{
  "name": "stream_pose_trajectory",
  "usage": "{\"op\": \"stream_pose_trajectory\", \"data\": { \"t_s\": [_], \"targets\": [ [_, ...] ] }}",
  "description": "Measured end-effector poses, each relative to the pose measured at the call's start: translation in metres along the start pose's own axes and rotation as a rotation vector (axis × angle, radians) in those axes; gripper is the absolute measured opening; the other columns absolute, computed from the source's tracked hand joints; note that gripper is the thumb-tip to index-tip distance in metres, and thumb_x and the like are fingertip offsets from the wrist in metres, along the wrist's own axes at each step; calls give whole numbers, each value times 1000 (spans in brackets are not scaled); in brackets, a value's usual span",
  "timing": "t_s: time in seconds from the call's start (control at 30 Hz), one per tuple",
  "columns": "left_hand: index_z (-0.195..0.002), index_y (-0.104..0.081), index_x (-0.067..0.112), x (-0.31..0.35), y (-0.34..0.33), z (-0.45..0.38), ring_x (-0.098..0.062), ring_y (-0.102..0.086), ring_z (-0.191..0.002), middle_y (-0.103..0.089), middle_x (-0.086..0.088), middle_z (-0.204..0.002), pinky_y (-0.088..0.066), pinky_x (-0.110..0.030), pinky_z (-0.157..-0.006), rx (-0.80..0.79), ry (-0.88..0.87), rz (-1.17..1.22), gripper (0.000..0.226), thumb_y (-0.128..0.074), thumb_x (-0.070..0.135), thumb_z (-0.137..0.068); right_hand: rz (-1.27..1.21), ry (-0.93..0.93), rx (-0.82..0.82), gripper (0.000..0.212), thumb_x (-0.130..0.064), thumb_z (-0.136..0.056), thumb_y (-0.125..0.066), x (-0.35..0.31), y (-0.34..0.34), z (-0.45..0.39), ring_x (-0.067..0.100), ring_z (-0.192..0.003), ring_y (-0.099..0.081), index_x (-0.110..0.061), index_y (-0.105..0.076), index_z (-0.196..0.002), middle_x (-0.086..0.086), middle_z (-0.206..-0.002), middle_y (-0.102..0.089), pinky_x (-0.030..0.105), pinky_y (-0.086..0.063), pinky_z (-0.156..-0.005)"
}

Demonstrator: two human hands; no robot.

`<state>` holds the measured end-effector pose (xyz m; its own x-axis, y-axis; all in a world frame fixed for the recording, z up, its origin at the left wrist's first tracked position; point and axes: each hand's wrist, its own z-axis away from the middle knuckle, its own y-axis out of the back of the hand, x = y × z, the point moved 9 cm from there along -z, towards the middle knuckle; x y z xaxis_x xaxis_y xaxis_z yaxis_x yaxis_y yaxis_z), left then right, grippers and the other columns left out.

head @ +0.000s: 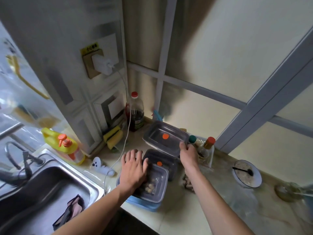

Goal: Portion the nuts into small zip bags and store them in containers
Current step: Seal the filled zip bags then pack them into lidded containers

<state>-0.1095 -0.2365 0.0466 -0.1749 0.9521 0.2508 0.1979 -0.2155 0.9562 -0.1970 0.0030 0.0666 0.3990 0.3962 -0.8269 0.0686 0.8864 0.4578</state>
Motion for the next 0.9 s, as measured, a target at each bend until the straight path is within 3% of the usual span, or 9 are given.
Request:
{"op": "stream_pose_trajectory", "data": {
  "t_s": [0.13, 0.3, 0.4, 0.53, 0.6, 0.67, 0.73, 0.83, 0.9],
  "targets": [
    [-115, -60, 16, -20, 19, -6, -25, -52, -112, -60, -5, -116, -37, -40, -100, 60, 202, 409, 54, -16, 45, -101, -85, -7, -186, 43, -48, -103, -47, -9, -9, 21, 23, -106, -65, -12, -63, -119, 4, -114, -69, 38, -53, -91],
    [-95, -66, 2, -52, 37, 11, -28, -62, -93, -73, -8, -92, -47, -42, -84, 119, 790, 1251, 65, -25, 53, -100, -105, 26, -418, 27, -35, -105, -52, -7, -32, 62, 20, -101, -68, -14, -69, -100, 5, -108, -74, 34, -51, -84],
    [-87, -71, 8, -52, 49, 21, -22, -67, -84, -76, -1, -76, -51, -34, -78, 135, 880, 1547, 58, -30, 44, -107, -163, -53, -560, 21, -27, -106, -52, 1, -46, 85, 18, -94, -68, -16, -69, -100, 4, -106, -74, 37, -61, -74],
    [-115, -69, 3, -56, 45, 33, -27, -66, -105, -75, -13, -109, -50, -37, -89, -18, 841, 1655, 60, -28, 46, -104, -14, -36, -623, 18, -21, -104, -52, 14, -43, 97, 15, -86, -62, -14, -66, -95, 5, -101, -68, 32, -58, -66],
    [-122, -67, 6, -61, 47, 37, -26, -63, -115, -71, -6, -117, -47, -38, -98, 2, 719, 1388, 51, -39, 41, -99, 113, 21, -622, 22, -20, -102, -53, 21, -38, 99, 10, -72, -58, -15, -65, -84, -2, -84, -64, 28, -54, -61],
    [-123, -67, 10, -60, 64, 39, -25, -59, -118, -67, 0, -118, -44, -35, -99, 109, 558, 818, 45, -47, 36, -92, 222, 52, -620, 30, -21, -100, -56, 27, -35, 98, 11, -60, -53, -17, -59, -70, -5, -67, -55, 28, -49, -54],
    [-129, -63, 17, -39, 79, 37, -20, -53, -123, -61, -1, -127, -41, -33, -103, 193, 364, 486, 52, -48, 40, -85, 309, 89, -593, 37, -27, -95, -61, 28, -33, 94, 16, -55, -51, -19, -49, -61, -4, -58, -51, 30, -45, -58],
    [-141, -54, 29, 14, 70, 29, -19, -37, -142, -48, 1, -148, -32, -45, -118, 98, 23, 203, 59, -44, 43, -84, 384, 141, -547, 26, -37, -86, -69, 24, -31, 86, 24, -85, -63, -17, -53, -88, 4, -88, -66, 28, -42, -72],
    [-149, -42, 36, 50, 60, 25, -19, -17, -152, -30, 4, -161, -15, -50, -124, -30, -106, 68, 65, -35, 48, -86, 365, 183, -500, 38, -36, -84, -72, 19, -29, 82, 26, -101, -62, -17, -49, -108, 5, -106, -66, 28, -42, -78]
  ]
}}
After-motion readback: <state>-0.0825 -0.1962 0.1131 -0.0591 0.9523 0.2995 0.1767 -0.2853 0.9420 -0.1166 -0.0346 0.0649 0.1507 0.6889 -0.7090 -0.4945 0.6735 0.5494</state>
